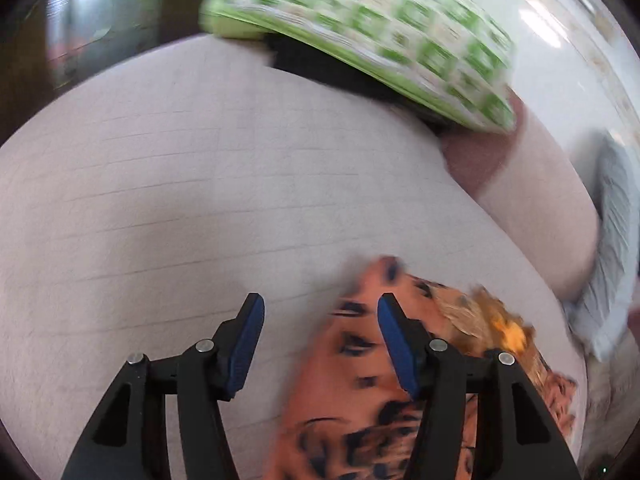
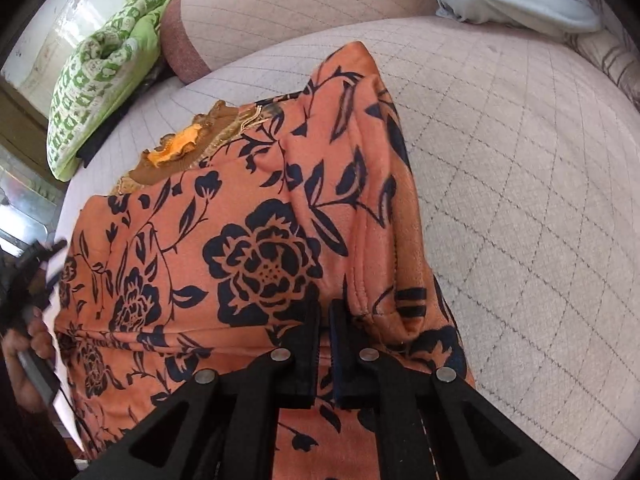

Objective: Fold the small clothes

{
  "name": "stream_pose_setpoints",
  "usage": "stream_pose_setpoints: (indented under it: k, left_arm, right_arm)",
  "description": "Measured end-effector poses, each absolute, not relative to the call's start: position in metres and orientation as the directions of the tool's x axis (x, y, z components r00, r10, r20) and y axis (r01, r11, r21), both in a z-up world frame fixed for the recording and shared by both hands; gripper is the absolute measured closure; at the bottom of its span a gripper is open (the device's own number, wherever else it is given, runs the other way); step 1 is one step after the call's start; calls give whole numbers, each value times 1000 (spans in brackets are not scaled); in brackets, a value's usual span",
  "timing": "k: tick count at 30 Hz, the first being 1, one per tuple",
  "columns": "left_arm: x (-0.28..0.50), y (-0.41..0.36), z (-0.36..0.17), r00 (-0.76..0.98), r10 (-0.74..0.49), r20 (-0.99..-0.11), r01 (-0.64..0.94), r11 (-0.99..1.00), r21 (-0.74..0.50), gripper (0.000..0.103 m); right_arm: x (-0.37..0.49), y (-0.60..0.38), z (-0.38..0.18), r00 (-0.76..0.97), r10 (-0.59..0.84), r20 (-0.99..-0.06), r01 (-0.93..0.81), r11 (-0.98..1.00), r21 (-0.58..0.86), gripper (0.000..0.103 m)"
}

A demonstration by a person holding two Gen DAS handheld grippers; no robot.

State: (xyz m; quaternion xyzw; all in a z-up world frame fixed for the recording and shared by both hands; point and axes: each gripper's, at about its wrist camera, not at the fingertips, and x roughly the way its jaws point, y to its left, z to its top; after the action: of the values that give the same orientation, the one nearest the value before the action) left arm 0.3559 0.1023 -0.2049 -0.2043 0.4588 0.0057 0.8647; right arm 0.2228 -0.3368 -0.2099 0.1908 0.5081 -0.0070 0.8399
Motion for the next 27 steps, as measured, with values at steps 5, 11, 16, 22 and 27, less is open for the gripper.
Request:
stream_pose_setpoints:
  k: [5, 11, 16, 22, 27]
  left_arm:
    - [365, 59, -205, 522, -124, -844, -78, 978, -192, 42]
    - [368, 77, -220, 498, 94, -862, -152, 988, 20, 34]
    - [360, 84, -215, 497, 242, -833, -220, 964, 149, 34]
    - [352, 145, -217, 431, 222, -874, -432, 902, 16, 60]
    - [342, 117, -188, 511, 21, -859, -254, 959, -128, 60]
  right_arm:
    - [225, -337, -212, 484, 189, -854, 198, 927, 318, 98]
    - [229, -346, -213, 482, 245, -841, 206, 901, 381, 98]
    - [228, -344, -214, 485, 263, -834, 199, 895, 398, 98]
    - [226, -347, -215, 488, 286, -825, 189, 888, 419, 98]
    - [228, -348, -215, 479, 295, -827, 194, 883, 428, 98]
